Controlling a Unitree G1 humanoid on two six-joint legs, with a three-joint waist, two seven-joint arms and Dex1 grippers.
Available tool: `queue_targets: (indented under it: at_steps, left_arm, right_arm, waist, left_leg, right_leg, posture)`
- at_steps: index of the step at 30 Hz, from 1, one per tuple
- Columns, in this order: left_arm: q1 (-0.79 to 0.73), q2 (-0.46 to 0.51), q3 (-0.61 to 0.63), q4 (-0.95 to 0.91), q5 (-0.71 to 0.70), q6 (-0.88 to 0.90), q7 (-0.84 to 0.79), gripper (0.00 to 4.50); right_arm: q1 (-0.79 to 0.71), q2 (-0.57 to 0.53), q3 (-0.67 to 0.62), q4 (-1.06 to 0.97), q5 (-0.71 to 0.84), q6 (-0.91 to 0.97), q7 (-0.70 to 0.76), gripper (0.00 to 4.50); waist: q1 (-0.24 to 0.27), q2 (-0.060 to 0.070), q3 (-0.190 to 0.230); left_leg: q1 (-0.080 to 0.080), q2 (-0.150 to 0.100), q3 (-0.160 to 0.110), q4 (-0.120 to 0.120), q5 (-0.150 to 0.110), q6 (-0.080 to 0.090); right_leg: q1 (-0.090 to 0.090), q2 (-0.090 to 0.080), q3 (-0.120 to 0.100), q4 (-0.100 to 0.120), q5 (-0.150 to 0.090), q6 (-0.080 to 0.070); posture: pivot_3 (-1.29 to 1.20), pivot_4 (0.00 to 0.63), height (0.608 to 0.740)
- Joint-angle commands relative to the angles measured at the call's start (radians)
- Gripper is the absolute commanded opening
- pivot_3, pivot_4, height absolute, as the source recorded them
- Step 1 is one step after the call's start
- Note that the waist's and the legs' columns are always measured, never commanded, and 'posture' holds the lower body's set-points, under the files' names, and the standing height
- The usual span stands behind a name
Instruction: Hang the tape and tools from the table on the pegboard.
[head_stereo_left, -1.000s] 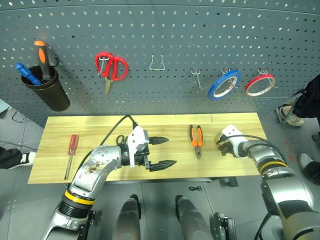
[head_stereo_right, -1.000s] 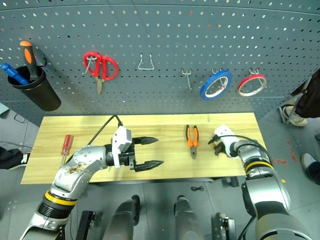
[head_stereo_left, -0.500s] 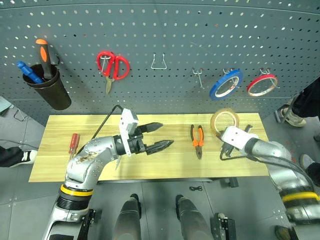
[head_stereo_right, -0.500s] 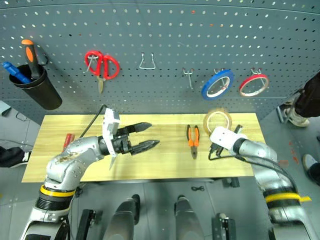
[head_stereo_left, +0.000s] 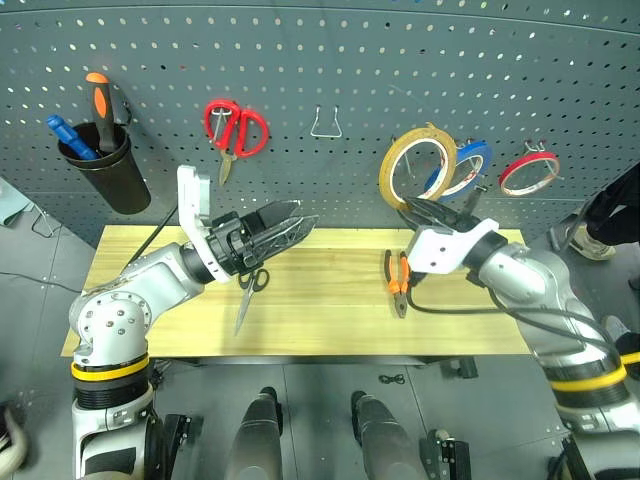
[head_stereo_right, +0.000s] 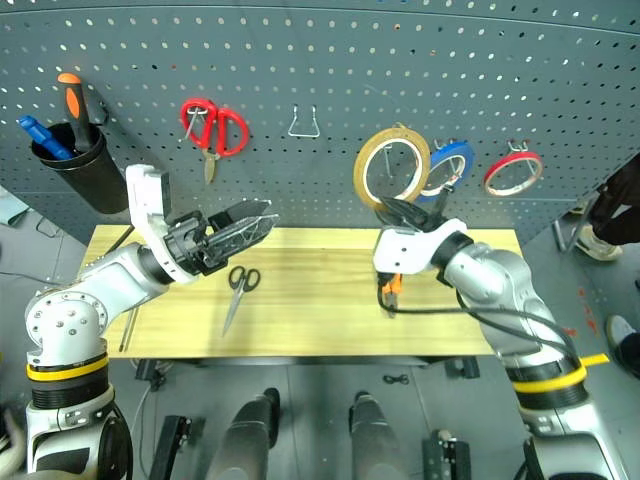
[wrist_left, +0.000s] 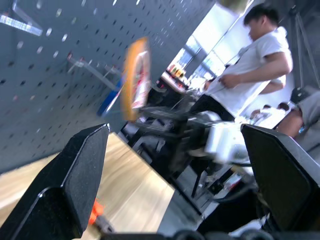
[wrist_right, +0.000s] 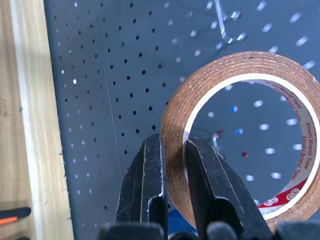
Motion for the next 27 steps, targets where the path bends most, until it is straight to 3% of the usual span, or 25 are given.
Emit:
queue_targets:
  at_steps: [1,4,6,15,19,22,27]
  left_arm:
    - [0.000,0.023,0.027,-0.037,-0.036,-0.009,0.019,4.50]
    - [0.019,0.030,0.025,-0.050,-0.043,-0.015,0.026,4.50]
    - [0.023,0.030,0.024,-0.054,-0.049,-0.018,0.033,4.50]
    - [0.063,0.073,-0.023,-0.064,0.013,-0.040,-0.029,4.50]
    - [0.115,0.131,-0.115,-0.073,0.156,-0.115,-0.141,4.50]
    - [0.165,0.209,-0.227,-0.064,0.333,-0.241,-0.278,4.50]
    - [0.202,0.269,-0.321,0.014,0.561,-0.477,-0.414,4.50]
  right_arm:
    - [-0.057,0.005,0.019,0.089,0.026,-0.036,0.022,0.24]
    - [-0.081,0.020,0.029,0.131,0.045,-0.032,0.036,0.24]
    - [-0.084,0.030,0.025,0.137,0.061,-0.029,0.040,1.27]
    - [0.124,0.005,-0.040,-0.049,0.113,0.043,0.067,4.36]
    - [0.312,-0.006,-0.083,-0.183,0.161,0.120,0.111,4.44]
    - [0.386,0.078,-0.099,-0.260,0.285,0.474,0.175,4.44]
    - [0.168,0.235,-0.097,-0.149,0.368,0.883,0.135,4.44]
  waist:
    - [0.003,0.000,0.000]
    - [0.006,0.000,0.000]
    - [0.008,0.000,0.000]
    - [0.026,0.000,0.000]
    - [0.029,0.001,-0.001]
    - [0.025,0.000,-0.004]
    - [-0.005,0.000,-0.004]
  left_leg:
    - [0.000,0.000,0.000,0.000,0.000,0.000]
    - [0.000,0.000,0.000,-0.001,0.000,0.000]
    - [0.000,0.000,0.000,-0.001,0.000,0.000]
    - [0.000,0.000,-0.001,0.000,0.000,0.000]
    - [0.000,-0.001,-0.001,-0.001,0.000,0.000]
    - [0.000,0.000,-0.001,0.000,0.000,0.000]
    - [0.001,0.000,-0.001,0.000,0.005,-0.001]
  right_leg:
    - [0.000,0.000,0.000,0.000,0.000,0.000]
    - [0.000,0.000,0.000,0.000,0.000,0.000]
    - [0.000,0.000,0.000,0.000,0.000,0.000]
    - [0.000,0.000,-0.002,0.001,0.001,-0.001]
    - [0.000,-0.001,-0.002,0.001,0.001,-0.001]
    - [0.000,-0.001,-0.002,0.001,0.001,-0.001]
    - [-0.001,0.000,-0.002,0.001,0.004,-0.002]
  posture:
    - [0.15,0.249,0.739]
    - [0.16,0.250,0.739]
    - [0.16,0.248,0.739]
    - [0.15,0.249,0.739]
    - [0.14,0.251,0.739]
    - [0.13,0.257,0.739]
    - [0.14,0.265,0.739]
